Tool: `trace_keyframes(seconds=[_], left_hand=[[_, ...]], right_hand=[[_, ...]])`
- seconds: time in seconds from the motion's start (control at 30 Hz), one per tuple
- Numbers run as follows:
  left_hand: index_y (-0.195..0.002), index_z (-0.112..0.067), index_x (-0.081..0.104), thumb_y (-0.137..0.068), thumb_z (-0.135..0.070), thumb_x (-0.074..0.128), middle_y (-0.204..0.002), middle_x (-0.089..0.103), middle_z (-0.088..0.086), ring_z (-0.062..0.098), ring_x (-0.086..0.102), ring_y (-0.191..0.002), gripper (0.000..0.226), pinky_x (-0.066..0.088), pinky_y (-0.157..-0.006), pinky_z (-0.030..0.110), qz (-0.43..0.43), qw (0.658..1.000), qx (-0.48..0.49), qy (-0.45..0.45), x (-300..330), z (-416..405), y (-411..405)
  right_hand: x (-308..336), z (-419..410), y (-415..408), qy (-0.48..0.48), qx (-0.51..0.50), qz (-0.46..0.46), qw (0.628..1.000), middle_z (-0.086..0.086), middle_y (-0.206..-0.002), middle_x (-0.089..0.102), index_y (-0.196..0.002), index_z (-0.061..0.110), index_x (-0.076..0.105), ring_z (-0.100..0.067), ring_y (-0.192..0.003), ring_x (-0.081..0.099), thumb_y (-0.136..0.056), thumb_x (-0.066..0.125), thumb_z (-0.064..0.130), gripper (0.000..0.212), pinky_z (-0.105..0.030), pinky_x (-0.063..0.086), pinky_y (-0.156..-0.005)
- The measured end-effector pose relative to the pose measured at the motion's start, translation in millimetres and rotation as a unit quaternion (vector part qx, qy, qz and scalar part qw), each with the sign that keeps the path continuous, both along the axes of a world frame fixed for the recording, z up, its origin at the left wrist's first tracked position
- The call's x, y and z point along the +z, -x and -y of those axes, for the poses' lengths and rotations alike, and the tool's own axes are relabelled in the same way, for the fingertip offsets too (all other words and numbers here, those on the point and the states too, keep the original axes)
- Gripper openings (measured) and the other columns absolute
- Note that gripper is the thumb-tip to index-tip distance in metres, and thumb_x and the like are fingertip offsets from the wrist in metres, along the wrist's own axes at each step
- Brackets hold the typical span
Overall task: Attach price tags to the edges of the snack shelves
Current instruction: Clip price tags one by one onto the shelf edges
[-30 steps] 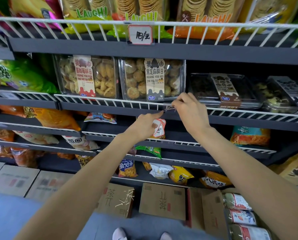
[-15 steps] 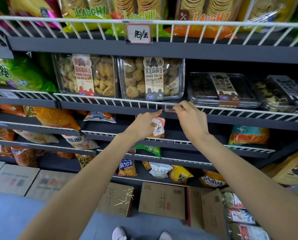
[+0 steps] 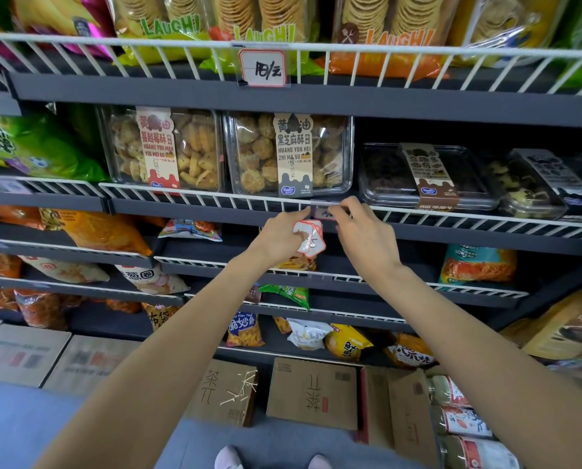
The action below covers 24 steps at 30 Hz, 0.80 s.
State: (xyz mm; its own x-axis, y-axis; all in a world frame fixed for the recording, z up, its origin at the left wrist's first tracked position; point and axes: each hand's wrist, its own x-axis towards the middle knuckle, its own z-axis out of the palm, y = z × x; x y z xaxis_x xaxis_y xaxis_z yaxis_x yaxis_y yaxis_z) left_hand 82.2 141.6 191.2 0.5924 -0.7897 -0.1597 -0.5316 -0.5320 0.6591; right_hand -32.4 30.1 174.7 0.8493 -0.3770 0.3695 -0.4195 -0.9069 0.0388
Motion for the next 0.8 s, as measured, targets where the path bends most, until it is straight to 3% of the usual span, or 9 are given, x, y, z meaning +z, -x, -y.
trace_keyframes(seconds=[0.1, 0.17, 0.3, 0.4, 0.5, 0.6, 0.63, 0.7, 0.8], left_hand=[[-0.145, -0.02, 0.032, -0.095, -0.01, 0.045, -0.141, 0.047, 0.01, 0.031, 0.059, -0.103, 0.053, 0.039, -0.065, 0.018, 0.004, 1.0, -0.004, 0.0, 0.5, 1.6, -1.2], [-0.144, -0.019, 0.034, -0.095, -0.011, 0.045, -0.144, 0.043, 0.008, 0.029, 0.051, -0.119, 0.051, 0.039, -0.083, 0.023, 0.0, 1.0, 0.009, 0.008, 0.5, 1.0, -1.5], [-0.126, -0.015, 0.05, -0.093, -0.009, 0.05, -0.126, 0.057, 0.011, 0.031, 0.055, -0.113, 0.034, 0.046, -0.098, 0.042, -0.097, 0.987, 0.091, 0.089, -3.8, -2.9, 1.4], [-0.108, -0.02, 0.048, -0.092, -0.011, 0.053, -0.115, 0.06, 0.008, 0.027, 0.06, -0.105, 0.019, 0.052, -0.089, 0.044, -0.147, 0.976, 0.103, 0.126, -5.8, -6.5, 7.8], [-0.107, -0.017, 0.043, -0.094, -0.012, 0.052, -0.113, 0.061, 0.01, 0.027, 0.062, -0.1, 0.016, 0.053, -0.079, 0.036, -0.146, 0.978, 0.082, 0.124, -8.4, -9.3, 14.2], [-0.11, -0.011, 0.04, -0.095, -0.011, 0.05, -0.114, 0.06, 0.014, 0.024, 0.062, -0.096, 0.018, 0.057, -0.066, 0.025, -0.167, 0.976, 0.078, 0.12, -14.8, -12.9, 19.1], [-0.111, -0.01, 0.04, -0.095, -0.011, 0.05, -0.114, 0.06, 0.014, 0.025, 0.062, -0.096, 0.019, 0.058, -0.07, 0.028, -0.167, 0.977, 0.076, 0.113, -19.3, -13.6, 19.0], [-0.111, -0.01, 0.04, -0.095, -0.012, 0.051, -0.113, 0.06, 0.014, 0.026, 0.062, -0.098, 0.02, 0.056, -0.079, 0.037, -0.152, 0.982, 0.067, 0.09, -27.9, -15.1, 20.4], [-0.117, -0.007, 0.042, -0.094, -0.013, 0.051, -0.113, 0.06, 0.012, 0.028, 0.06, -0.103, 0.025, 0.05, -0.088, 0.043, -0.137, 0.987, 0.063, 0.062, -41.5, -15.0, 19.8]], right_hand=[[0.7, -1.7, 1.6, -0.007, -0.005, 0.005, 1.0, -0.008, -0.097, 0.058, -0.105, 0.008, 0.066, -0.024, -0.081, 0.06, -0.056, 0.078, -0.007, 0.052, -0.022, 0.027, -0.04], [-0.8, -2.9, 4.2, -0.011, -0.004, -0.006, 1.0, -0.011, -0.105, 0.056, -0.117, 0.004, 0.061, -0.026, -0.088, 0.058, -0.062, 0.072, -0.011, 0.058, -0.024, 0.025, -0.043], [-2.4, -6.4, 11.3, -0.072, 0.023, 0.001, 0.997, -0.007, -0.128, 0.048, -0.131, 0.009, 0.05, -0.025, -0.111, 0.052, -0.077, 0.061, -0.007, 0.058, -0.032, 0.045, -0.051], [-1.1, -11.3, 15.8, -0.194, 0.034, 0.089, 0.976, 0.0, -0.125, 0.049, -0.124, 0.017, 0.059, -0.016, -0.105, 0.053, -0.092, 0.053, 0.011, 0.033, -0.033, 0.05, -0.067], [2.7, -13.1, 12.5, -0.401, 0.036, 0.127, 0.907, 0.001, -0.102, 0.059, -0.108, 0.011, 0.068, -0.006, -0.087, 0.056, -0.095, 0.051, 0.018, 0.022, -0.025, 0.044, -0.075], [7.2, -14.4, 14.8, -0.572, 0.02, 0.154, 0.805, 0.012, -0.071, 0.059, -0.094, 0.009, 0.07, 0.006, -0.059, 0.052, -0.093, 0.055, 0.011, 0.015, -0.009, 0.038, -0.056], [5.1, -14.8, 16.1, -0.606, 0.015, 0.156, 0.78, 0.013, -0.066, 0.058, -0.094, 0.008, 0.07, 0.006, -0.055, 0.051, -0.092, 0.056, 0.009, 0.014, -0.008, 0.037, -0.049], [-3.3, -16.1, 18.2, -0.641, 0.016, 0.157, 0.751, 0.013, -0.064, 0.059, -0.098, 0.006, 0.069, 0.006, -0.051, 0.051, -0.09, 0.056, 0.003, 0.015, -0.006, 0.035, -0.044], [-19.8, -17.6, 14.5, -0.645, 0.001, 0.161, 0.747, 0.008, -0.067, 0.063, -0.101, 0.005, 0.069, 0.008, -0.049, 0.054, -0.088, 0.058, -0.003, 0.019, -0.005, 0.038, -0.046]])
